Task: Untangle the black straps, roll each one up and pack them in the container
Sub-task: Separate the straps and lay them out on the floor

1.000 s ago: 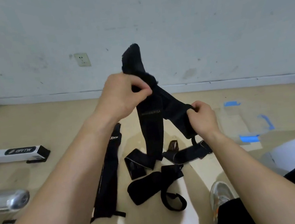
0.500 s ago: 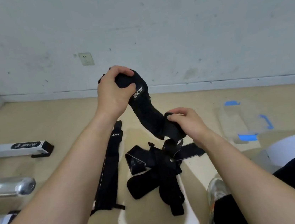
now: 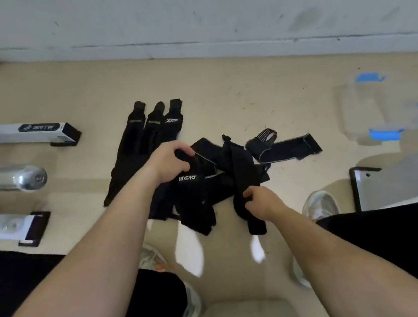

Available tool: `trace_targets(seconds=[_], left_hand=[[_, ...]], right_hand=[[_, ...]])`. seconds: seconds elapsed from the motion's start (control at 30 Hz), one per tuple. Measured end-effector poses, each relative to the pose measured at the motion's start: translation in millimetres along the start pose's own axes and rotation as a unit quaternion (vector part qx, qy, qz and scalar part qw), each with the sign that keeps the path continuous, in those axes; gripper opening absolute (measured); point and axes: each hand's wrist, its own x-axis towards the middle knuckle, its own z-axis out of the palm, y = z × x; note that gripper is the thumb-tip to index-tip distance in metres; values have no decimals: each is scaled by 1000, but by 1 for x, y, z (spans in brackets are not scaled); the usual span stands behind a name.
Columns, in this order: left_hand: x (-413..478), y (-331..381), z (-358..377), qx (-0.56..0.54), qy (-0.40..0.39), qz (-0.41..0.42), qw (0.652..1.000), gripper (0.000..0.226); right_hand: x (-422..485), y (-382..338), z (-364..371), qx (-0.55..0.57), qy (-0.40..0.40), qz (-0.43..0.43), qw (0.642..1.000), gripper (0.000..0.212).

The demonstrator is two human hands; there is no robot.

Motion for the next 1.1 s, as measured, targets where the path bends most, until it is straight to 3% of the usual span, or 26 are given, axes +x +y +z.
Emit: trace_targets(seconds=[0.1, 0.2, 0.33, 0.43, 0.57, 0.7, 0.8, 0.93, 1.0, 1.07, 1.1], left_hand=[[14, -38, 25, 14, -50, -57, 997, 29], [29, -65, 58, -7, -97, -91, 991, 12], [52, -89, 103, -29, -53, -94, 994, 8], [75, -92, 134, 7, -26, -111, 993, 32], [103, -78, 173, 65, -77, -73, 992, 79], [113, -70, 196, 156, -22, -12, 987, 38], [112, -74, 189, 77, 10, -29, 997, 24], [108, -70, 155, -77, -22, -47, 996, 34], [103, -58, 133, -150, -37, -69, 986, 36], [96, -46, 111, -208, -67, -80, 973, 39], [92, -40, 101, -229, -79, -78, 967, 41]], right_hand=[[19, 0, 8, -95, 16, -28, 995, 47], [43, -2, 19, -117, -30, -5, 993, 49], [73, 2, 33, -101, -48, 33, 993, 53], [83, 11, 37, -91, 6, 18, 996, 55], [78, 25, 31, -68, 77, -59, 993, 58], [76, 36, 13, -87, 155, -60, 982, 57], [84, 48, -12, -105, 262, 19, 959, 48], [93, 55, -38, -100, 193, 171, 961, 45], [87, 43, -42, -96, 214, 152, 960, 41], [83, 26, -38, -59, 228, 44, 971, 42], [79, 13, -37, -12, 197, -24, 980, 44]])
